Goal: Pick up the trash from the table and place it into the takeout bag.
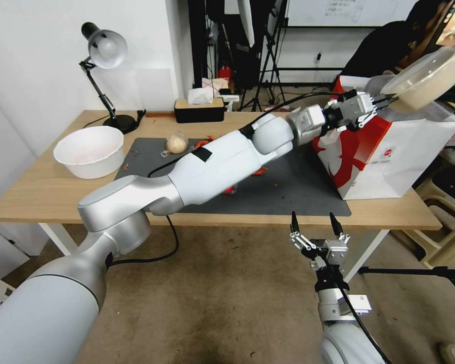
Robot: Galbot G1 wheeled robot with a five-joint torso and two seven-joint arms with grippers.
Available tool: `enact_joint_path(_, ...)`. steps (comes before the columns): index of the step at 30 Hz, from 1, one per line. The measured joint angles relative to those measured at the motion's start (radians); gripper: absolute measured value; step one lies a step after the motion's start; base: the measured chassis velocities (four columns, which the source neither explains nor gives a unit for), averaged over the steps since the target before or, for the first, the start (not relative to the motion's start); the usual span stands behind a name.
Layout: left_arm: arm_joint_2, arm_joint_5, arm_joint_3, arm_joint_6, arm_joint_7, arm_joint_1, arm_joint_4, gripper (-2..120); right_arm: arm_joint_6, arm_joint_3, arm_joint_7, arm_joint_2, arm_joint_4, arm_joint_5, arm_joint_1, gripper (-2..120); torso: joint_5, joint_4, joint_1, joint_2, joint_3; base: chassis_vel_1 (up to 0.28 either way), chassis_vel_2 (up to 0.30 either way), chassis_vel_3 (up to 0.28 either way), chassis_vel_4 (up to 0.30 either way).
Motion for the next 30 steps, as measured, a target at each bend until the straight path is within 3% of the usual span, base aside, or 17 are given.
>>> enact_joint_path(2, -0.005, 0.008, 0.002, 0.004, -0.007, 0.000, 0.008, 7, 0.001, 0.000, 0.000, 0.001, 0.001, 0.000, 0.000, 96, 0.0000, 0.0001, 0.000, 0.000, 0.000, 0.000, 0.000, 0.000, 0.000)
enact_joint_path(5, -0.016, 0.024, 0.001, 0.022, -0.029, -0.001, 0.027, 24, 0.002, 0.000, 0.000, 0.003, 0.001, 0.000, -0.001, 96, 0.0000, 0.0000, 0.000, 0.000, 0.000, 0.000, 0.000, 0.000, 0.000)
enact_joint_path(15, -0.003, 0.041, -0.020, 0.048, -0.068, 0.003, 0.023, 57, 0.005, 0.003, 0.002, 0.002, 0.001, 0.001, 0.001, 96, 0.0001, 0.0001, 0.000, 0.000, 0.000, 0.000, 0.000, 0.000, 0.000)
enact_joint_path(21, 0.081, -0.017, -0.040, 0.093, -0.109, 0.016, -0.074, 79, 0.005, 0.003, 0.002, 0.002, 0.001, 0.002, 0.004, 96, -0.0002, 0.0000, 0.000, 0.000, 0.000, 0.000, 0.000, 0.000, 0.000)
enact_joint_path(24, 0.158, -0.054, -0.059, 0.113, -0.125, 0.045, -0.141, 92, 0.004, 0.003, 0.002, 0.004, 0.002, 0.002, 0.004, 96, -0.0003, 0.0002, 0.000, 0.000, 0.000, 0.000, 0.000, 0.000, 0.000)
enact_joint_path(30, 0.274, -0.093, -0.111, 0.140, -0.145, 0.113, -0.231, 100, 0.002, 0.001, 0.002, 0.008, 0.006, 0.002, 0.002, 99, -0.0004, 0.0002, 0.000, 0.000, 0.000, 0.000, 0.000, 0.000, 0.000)
